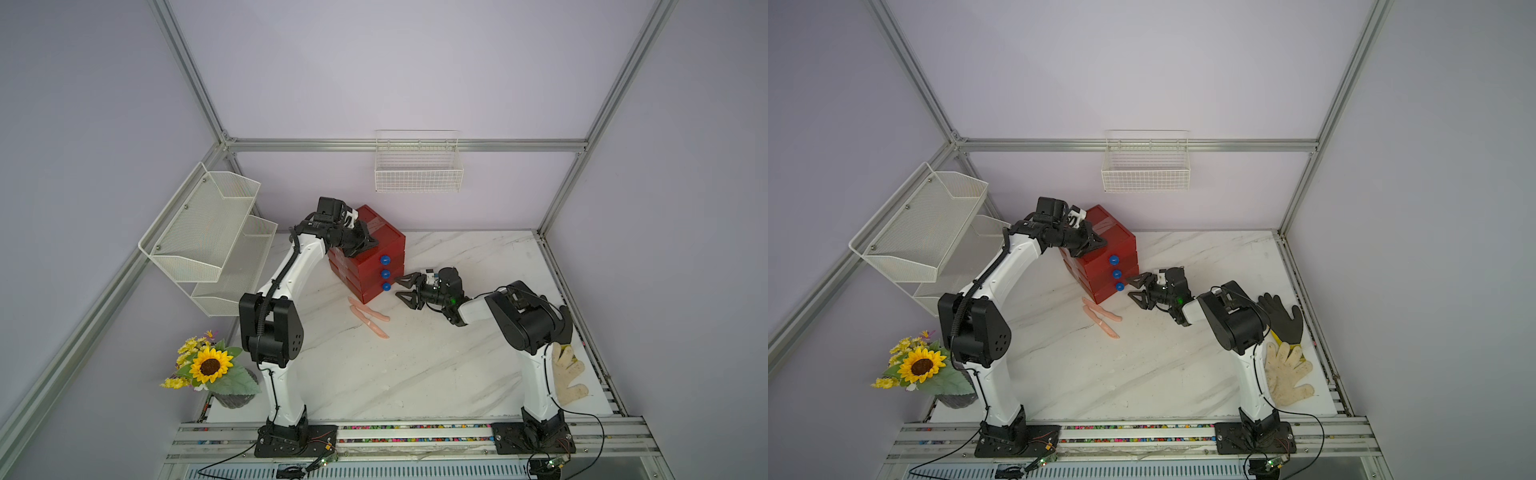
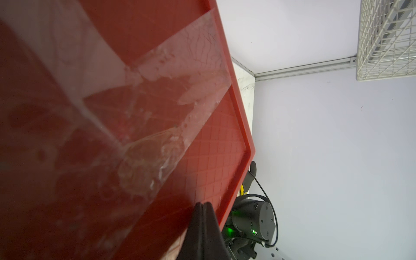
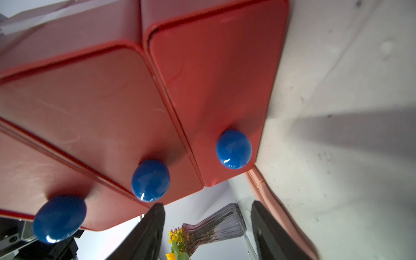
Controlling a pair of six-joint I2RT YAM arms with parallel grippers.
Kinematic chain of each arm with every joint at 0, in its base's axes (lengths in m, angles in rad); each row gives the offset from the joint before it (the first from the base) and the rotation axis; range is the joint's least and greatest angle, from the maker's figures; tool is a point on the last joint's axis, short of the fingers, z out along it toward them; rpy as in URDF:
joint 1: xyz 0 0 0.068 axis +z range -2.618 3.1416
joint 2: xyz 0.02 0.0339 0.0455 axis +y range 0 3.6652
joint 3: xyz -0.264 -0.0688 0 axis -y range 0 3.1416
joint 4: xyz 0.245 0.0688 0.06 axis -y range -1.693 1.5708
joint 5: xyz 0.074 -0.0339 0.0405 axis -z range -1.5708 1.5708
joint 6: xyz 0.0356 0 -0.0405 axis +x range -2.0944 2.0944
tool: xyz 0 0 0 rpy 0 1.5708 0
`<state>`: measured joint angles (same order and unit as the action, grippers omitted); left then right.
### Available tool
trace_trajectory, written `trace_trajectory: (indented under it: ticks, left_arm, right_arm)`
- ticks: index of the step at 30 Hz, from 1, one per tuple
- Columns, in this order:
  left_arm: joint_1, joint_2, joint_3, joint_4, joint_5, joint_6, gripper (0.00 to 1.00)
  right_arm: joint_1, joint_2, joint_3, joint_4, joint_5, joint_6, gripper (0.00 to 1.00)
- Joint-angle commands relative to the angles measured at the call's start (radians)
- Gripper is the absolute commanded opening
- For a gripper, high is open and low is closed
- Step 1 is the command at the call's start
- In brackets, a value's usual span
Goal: Place the fruit knives into the drawer by color
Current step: Open the drawer in the storage box.
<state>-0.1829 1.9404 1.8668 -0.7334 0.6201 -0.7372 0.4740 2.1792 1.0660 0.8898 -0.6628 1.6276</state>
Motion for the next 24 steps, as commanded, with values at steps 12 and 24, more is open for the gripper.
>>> trace_trajectory:
  ticks: [12,24]
  left_arm:
    - [0.013,0.014,-0.046,-0.09,-0.023,0.022,0.0]
    - [0.019,0.022,-0.052,-0.09,-0.02,0.025,0.0]
  right_arm:
    - [0.029,0.159,0.154,0.077,-0.008,0.061,0.56]
    - [0.042,0.225,0.246,0.055,-0.037,0.072,0.29]
